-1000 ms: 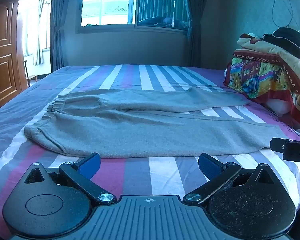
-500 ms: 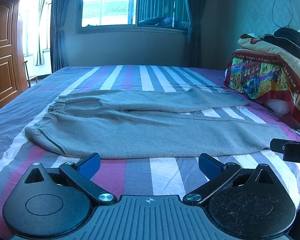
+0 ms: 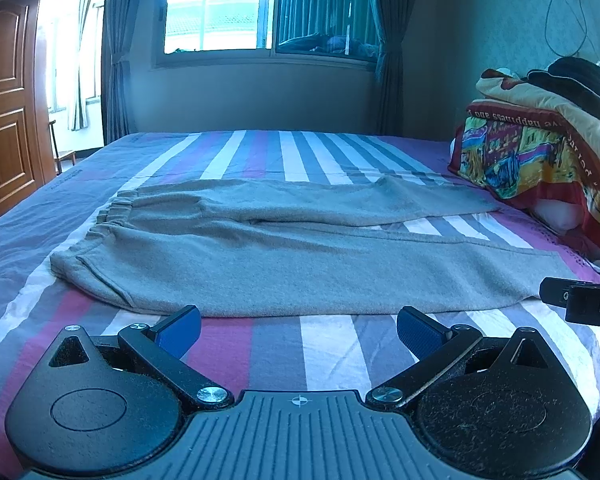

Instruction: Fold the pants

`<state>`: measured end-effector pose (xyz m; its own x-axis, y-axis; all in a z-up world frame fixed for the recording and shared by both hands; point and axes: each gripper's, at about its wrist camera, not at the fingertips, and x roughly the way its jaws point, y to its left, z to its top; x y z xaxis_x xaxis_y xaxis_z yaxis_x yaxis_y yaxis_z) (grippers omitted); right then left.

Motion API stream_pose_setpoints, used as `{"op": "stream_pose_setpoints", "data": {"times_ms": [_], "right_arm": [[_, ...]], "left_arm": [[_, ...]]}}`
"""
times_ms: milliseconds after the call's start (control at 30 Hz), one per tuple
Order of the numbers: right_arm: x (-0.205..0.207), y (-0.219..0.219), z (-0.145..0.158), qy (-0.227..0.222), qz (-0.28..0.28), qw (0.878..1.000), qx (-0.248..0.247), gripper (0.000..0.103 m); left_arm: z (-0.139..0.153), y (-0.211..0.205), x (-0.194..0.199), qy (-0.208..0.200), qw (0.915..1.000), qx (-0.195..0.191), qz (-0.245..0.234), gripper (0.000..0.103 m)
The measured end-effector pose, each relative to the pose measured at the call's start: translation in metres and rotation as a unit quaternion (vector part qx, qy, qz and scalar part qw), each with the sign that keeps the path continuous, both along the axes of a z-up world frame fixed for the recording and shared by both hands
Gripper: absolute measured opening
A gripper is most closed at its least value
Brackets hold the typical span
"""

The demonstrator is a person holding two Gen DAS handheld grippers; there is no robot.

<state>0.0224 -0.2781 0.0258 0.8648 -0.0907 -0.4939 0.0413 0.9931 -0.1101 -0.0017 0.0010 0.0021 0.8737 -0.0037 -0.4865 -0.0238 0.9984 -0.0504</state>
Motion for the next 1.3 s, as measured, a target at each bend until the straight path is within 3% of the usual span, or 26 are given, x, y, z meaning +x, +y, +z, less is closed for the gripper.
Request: {"op": "stream_pose_setpoints", "data": {"times_ms": [900,1033,1133,1200,1300], "right_arm": [[-0.001,0.002,-0.003,0.005,0.000,1.000,0.002,0.103],[0.007,-0.002,-0.003,0.016,0.036,0.999,0.018,0.102],[0.019,-0.005,0.006,0.002,0.070,0.997,0.039,0.102],[0.032,-0.003,0.013,-0.009,0.091,0.995,0.039,0.102],[0.061,0.000,0.021,-0.018,0.118,0.992,0.037,0.102]], "left_arm": [[-0.005,0.001,0.007,0.009,0.9998,-0.006,-0.017,0.103],[0.000,0.015,0.030,0.018,0.9998,-0.006,-0.010,0.103],[0.003,0.029,0.060,0.023,0.9995,0.020,0.000,0.103],[0.008,0.036,0.079,0.009,0.9992,0.040,0.007,0.103],[0.014,0.056,0.110,-0.004,0.9993,0.035,0.011,0.103]]}}
